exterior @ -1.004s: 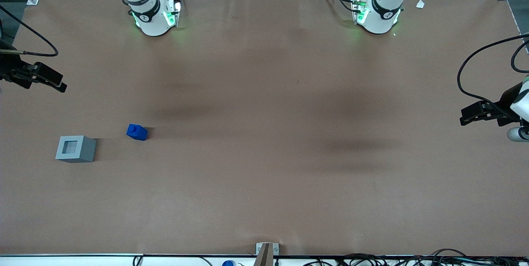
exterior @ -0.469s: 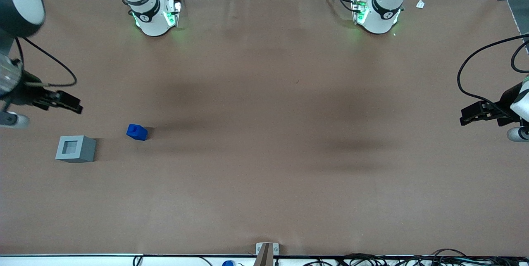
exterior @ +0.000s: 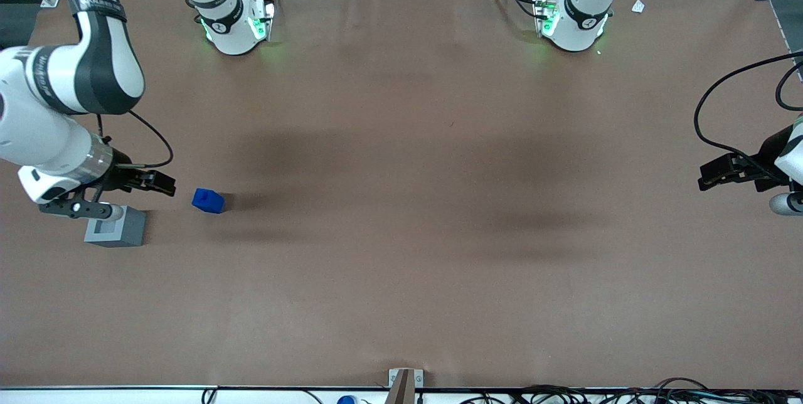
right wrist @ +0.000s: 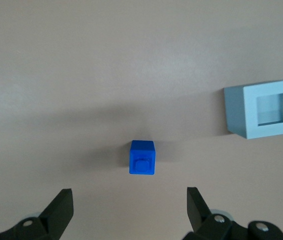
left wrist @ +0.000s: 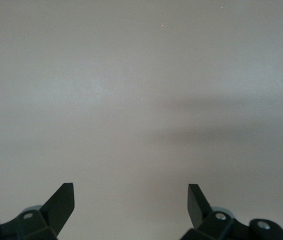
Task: Insert blue part into gray base with right arm
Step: 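Move the open right gripper down over the blue block, then close the right gripper on the blue block, then lift the blue block and carry it over the gray base, then lower the blue block into the gray base's square opening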
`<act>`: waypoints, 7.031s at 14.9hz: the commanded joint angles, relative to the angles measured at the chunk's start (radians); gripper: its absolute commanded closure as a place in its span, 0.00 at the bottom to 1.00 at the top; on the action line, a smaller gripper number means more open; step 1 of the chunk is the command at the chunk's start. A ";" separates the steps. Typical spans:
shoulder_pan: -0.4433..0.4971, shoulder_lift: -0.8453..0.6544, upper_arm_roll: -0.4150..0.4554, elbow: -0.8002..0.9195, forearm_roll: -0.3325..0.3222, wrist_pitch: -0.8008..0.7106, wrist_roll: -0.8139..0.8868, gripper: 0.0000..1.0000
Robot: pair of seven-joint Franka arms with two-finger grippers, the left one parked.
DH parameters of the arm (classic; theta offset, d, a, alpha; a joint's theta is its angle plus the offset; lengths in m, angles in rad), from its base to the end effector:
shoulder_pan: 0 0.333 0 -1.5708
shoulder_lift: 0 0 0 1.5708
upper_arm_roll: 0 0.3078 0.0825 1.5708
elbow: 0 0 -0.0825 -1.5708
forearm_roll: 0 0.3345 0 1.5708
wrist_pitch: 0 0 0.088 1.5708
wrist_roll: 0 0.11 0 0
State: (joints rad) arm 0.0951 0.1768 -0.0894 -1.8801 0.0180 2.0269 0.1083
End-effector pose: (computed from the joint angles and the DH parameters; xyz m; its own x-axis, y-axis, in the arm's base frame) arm 0.5542 0.0065 0.4259 0.9936 -0.1094 -0.0291 -0.1093 -0.9940 0.0029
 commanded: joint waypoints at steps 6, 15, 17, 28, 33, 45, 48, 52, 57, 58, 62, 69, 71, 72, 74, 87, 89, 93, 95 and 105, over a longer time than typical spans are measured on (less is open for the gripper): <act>-0.015 0.010 0.002 -0.298 0.040 0.373 0.013 0.00; -0.009 0.164 0.002 -0.289 0.066 0.461 0.013 0.10; -0.009 0.167 0.002 -0.289 0.066 0.458 0.013 0.19; -0.009 0.167 0.002 -0.281 0.065 0.454 0.002 0.95; -0.027 0.145 -0.001 -0.200 0.063 0.305 -0.048 0.96; -0.235 0.145 -0.003 0.090 0.056 0.072 -0.453 0.99; -0.242 0.168 -0.003 0.111 0.054 0.079 -0.464 0.99; -0.253 0.196 -0.003 0.140 0.049 0.088 -0.466 0.99; -0.276 0.237 -0.003 0.199 0.057 0.081 -0.449 0.99; -0.278 0.254 -0.003 0.213 0.056 0.078 -0.444 0.99; -0.294 0.305 -0.003 0.254 0.048 0.078 -0.450 0.99; -0.327 0.323 -0.004 0.257 0.046 0.078 -0.453 0.99; -0.328 0.326 -0.004 0.257 0.046 0.079 -0.452 0.99; -0.334 0.329 -0.004 0.257 0.046 0.079 -0.453 0.99; -0.347 0.332 -0.004 0.254 0.048 0.078 -0.455 0.99; -0.356 0.332 -0.004 0.245 0.037 0.078 -0.492 0.98; -0.357 0.332 -0.004 0.245 0.037 0.076 -0.492 0.98; -0.357 0.332 -0.004 0.243 0.034 0.076 -0.493 0.98; -0.359 0.332 -0.004 0.243 0.034 0.076 -0.502 0.98; -0.360 0.343 -0.006 0.242 0.027 0.062 -0.509 0.98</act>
State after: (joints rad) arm -0.2480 0.5139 -0.1064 -1.6449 0.0590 2.0957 -0.3853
